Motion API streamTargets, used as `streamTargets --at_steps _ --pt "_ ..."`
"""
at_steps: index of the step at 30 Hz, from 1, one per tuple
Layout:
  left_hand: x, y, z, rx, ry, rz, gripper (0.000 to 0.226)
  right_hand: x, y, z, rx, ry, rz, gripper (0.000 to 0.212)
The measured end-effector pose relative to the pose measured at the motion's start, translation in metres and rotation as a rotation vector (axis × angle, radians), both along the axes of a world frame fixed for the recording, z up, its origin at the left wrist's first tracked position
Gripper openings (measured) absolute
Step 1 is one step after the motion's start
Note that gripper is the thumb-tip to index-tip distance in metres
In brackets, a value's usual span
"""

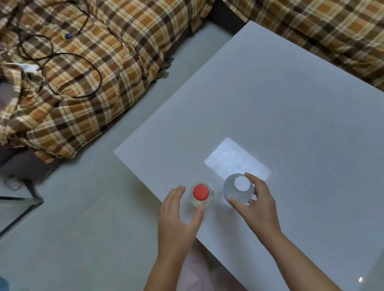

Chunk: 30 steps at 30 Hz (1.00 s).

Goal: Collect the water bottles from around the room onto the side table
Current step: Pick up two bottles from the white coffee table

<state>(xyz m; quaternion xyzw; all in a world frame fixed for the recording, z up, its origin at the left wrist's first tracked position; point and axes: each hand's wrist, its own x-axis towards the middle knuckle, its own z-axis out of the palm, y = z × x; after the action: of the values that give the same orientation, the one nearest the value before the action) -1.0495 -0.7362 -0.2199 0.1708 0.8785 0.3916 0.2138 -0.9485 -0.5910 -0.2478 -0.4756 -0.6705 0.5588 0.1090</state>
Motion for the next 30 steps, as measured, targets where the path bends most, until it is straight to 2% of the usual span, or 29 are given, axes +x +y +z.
streamTargets --at_steps 7,19,24,27,30 --pt "0.007 0.014 -0.023 0.088 -0.139 0.063 0.059 0.010 -0.004 -0.009 0.005 0.034 -0.021 0.067" --pt "0.006 0.033 -0.036 0.189 -0.269 0.170 0.056 0.013 -0.003 -0.011 -0.015 0.038 -0.020 0.070" --pt "0.008 0.038 -0.037 0.210 -0.287 0.275 0.058 0.009 -0.002 -0.007 -0.003 0.013 -0.010 0.070" --pt "0.009 0.035 -0.034 0.245 -0.329 0.365 0.049 0.005 -0.001 0.000 -0.016 0.006 -0.002 0.071" --pt "0.008 0.030 -0.030 0.272 -0.345 0.427 0.050 0.003 -0.001 0.009 -0.027 0.011 0.010 0.072"
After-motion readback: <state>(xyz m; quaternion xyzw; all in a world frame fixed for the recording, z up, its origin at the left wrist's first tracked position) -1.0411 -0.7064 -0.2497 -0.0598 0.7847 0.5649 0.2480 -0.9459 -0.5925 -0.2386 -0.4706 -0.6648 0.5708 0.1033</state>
